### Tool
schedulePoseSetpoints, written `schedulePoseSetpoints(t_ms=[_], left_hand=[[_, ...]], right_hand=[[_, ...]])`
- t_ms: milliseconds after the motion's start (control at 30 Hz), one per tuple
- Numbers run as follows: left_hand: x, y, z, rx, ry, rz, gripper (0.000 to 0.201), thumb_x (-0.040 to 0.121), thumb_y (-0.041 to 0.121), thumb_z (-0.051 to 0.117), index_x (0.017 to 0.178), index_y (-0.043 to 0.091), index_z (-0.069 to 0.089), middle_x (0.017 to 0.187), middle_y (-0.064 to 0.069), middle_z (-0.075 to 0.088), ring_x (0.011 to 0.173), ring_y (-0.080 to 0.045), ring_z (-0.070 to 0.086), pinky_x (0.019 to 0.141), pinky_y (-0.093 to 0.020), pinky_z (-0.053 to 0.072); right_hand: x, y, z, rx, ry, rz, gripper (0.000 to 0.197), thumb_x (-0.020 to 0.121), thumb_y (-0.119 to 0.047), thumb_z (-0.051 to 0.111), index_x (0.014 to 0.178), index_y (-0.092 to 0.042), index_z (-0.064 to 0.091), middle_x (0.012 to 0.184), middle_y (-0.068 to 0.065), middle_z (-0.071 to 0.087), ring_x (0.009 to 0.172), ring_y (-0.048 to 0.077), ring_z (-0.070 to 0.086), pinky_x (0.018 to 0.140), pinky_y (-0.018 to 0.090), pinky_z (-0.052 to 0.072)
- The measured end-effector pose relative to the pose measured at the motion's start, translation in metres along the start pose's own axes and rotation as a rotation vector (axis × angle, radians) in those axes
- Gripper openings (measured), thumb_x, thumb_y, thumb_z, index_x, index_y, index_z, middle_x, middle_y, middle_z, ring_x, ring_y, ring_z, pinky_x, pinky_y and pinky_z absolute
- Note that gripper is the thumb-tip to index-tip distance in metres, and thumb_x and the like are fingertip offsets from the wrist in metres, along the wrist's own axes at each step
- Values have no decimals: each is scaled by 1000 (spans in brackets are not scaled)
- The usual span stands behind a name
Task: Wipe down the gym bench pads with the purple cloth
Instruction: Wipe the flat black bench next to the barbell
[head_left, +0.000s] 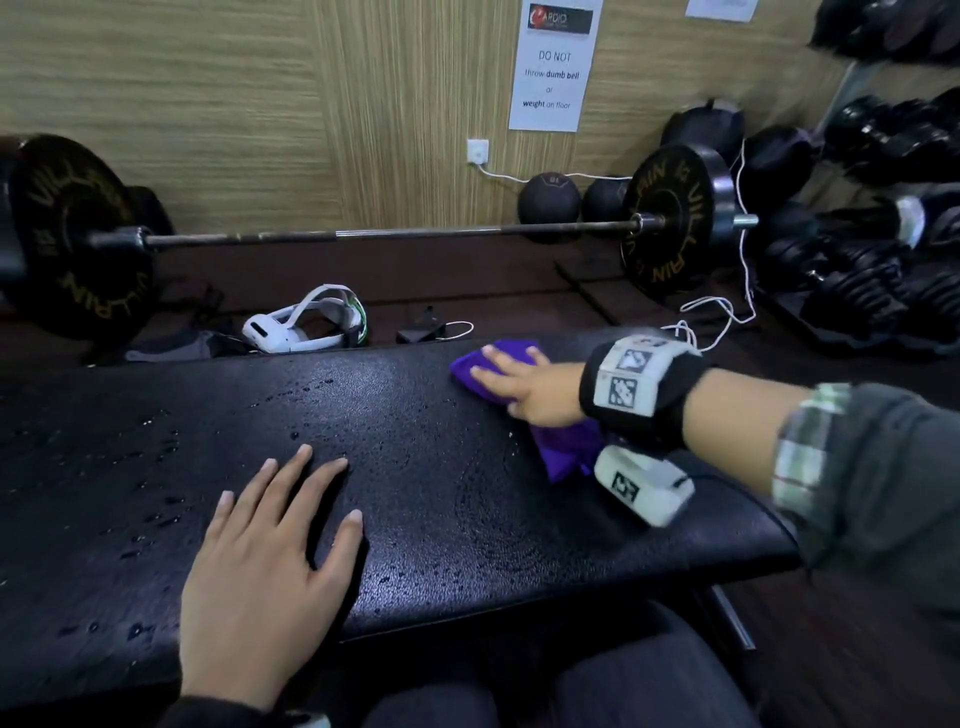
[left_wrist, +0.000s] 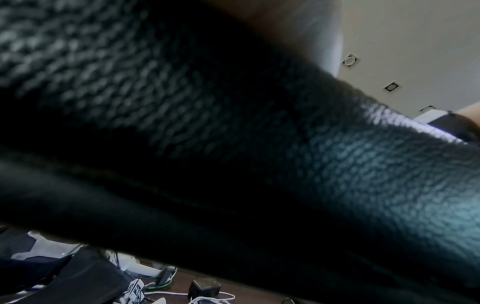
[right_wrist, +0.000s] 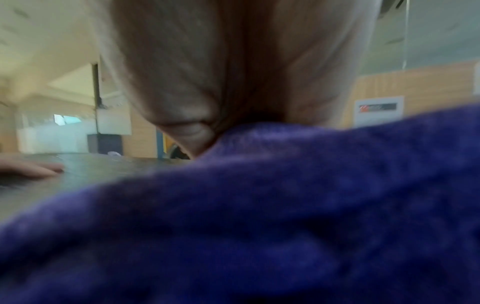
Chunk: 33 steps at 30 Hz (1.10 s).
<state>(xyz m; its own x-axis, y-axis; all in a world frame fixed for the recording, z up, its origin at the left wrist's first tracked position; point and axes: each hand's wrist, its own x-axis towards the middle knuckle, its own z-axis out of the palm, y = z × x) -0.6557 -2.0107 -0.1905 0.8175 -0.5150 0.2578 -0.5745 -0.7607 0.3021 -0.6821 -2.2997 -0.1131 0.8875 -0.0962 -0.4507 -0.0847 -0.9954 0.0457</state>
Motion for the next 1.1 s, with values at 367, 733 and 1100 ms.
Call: schedulePoseSetpoints(t_ms=[367, 733, 1100], left_hand=[[0, -1, 2, 6, -12, -1, 58, 85, 61, 30, 136, 39, 48, 149, 10, 41, 141, -16, 33, 117, -42, 22], [0, -1, -1, 1, -19, -7, 58, 84, 62, 30, 136, 41, 47, 150, 12, 39, 142, -13, 30, 118, -40, 20], [3, 1, 0, 5, -1, -11, 57, 84, 60, 32, 135, 40, 48, 149, 11, 42, 140, -14, 33, 117, -41, 21]], right_hand=[[-62, 74, 29, 125, -22, -143, 67, 97, -2, 36, 135, -22, -15, 146, -15, -20, 134, 5, -24, 110, 20, -21], [-21, 8, 27, -8, 57, -449, 62, 95, 1, 36, 148, -17, 9, 155, 1, -11, 140, 7, -15, 113, 30, -19], [-5, 55, 3, -4, 19, -10, 63, 97, -1, 29, 148, -20, -5, 155, 4, -16, 144, 16, -9, 116, 41, -4]])
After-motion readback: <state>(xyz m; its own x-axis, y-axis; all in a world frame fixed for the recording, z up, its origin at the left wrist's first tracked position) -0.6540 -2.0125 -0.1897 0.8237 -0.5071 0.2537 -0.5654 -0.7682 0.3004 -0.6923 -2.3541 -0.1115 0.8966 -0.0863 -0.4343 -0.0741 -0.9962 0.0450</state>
